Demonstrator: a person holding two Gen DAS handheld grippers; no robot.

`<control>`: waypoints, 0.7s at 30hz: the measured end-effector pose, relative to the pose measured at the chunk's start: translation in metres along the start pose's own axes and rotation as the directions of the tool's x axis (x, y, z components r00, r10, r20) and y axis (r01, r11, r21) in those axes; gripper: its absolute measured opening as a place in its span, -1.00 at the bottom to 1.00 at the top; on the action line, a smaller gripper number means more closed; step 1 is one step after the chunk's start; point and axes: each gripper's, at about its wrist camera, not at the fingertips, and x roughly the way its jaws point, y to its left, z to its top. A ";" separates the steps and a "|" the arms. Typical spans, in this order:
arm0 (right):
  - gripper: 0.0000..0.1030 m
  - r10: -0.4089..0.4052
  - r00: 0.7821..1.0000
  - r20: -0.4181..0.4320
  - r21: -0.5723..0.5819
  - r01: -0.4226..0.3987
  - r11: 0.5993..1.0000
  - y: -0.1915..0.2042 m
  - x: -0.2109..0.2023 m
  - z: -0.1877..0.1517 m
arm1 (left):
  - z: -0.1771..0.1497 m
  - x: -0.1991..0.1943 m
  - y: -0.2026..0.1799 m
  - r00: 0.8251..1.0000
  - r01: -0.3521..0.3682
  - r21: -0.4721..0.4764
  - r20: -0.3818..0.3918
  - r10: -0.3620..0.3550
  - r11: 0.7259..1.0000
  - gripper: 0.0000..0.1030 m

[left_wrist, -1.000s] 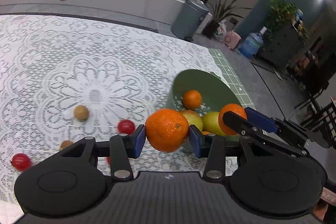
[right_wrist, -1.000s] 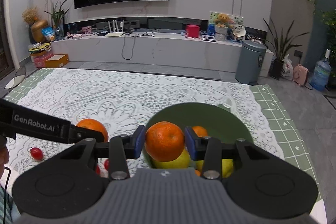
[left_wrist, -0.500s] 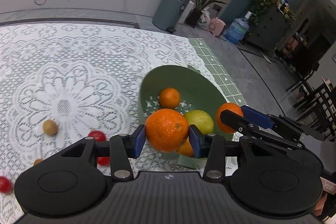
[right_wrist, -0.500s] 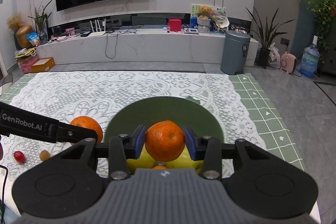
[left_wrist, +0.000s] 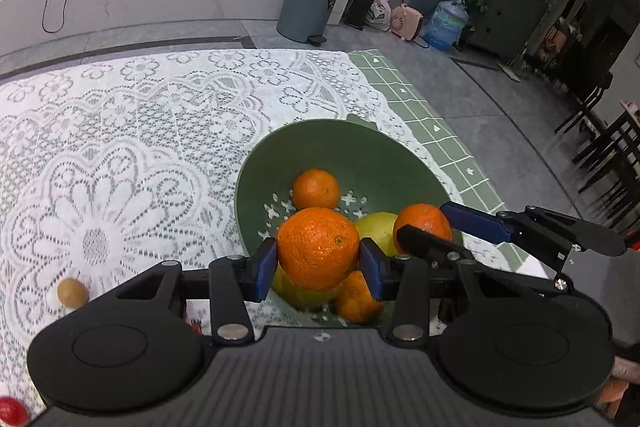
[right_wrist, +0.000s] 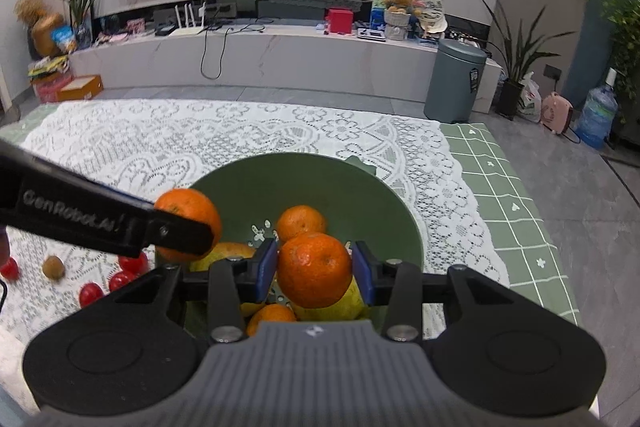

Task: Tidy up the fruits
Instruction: 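Open both tools to drop the oranges into the colander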

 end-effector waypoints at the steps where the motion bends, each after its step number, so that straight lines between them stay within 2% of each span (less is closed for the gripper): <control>1: -0.26 -0.005 1.000 -0.001 -0.013 0.005 1.000 0.000 0.004 0.002 | 0.001 0.002 0.001 1.000 -0.005 0.002 -0.002 0.005 1.000 -0.03; 10: -0.26 -0.063 0.998 -0.007 -0.134 0.061 0.989 0.001 0.040 0.018 | 0.020 0.028 0.005 0.998 -0.048 0.019 -0.029 0.049 0.999 -0.03; 21: -0.26 -0.080 0.995 -0.052 -0.207 0.068 0.976 0.003 0.072 0.016 | 0.023 0.048 0.005 0.996 -0.065 0.087 -0.062 0.071 0.994 -0.02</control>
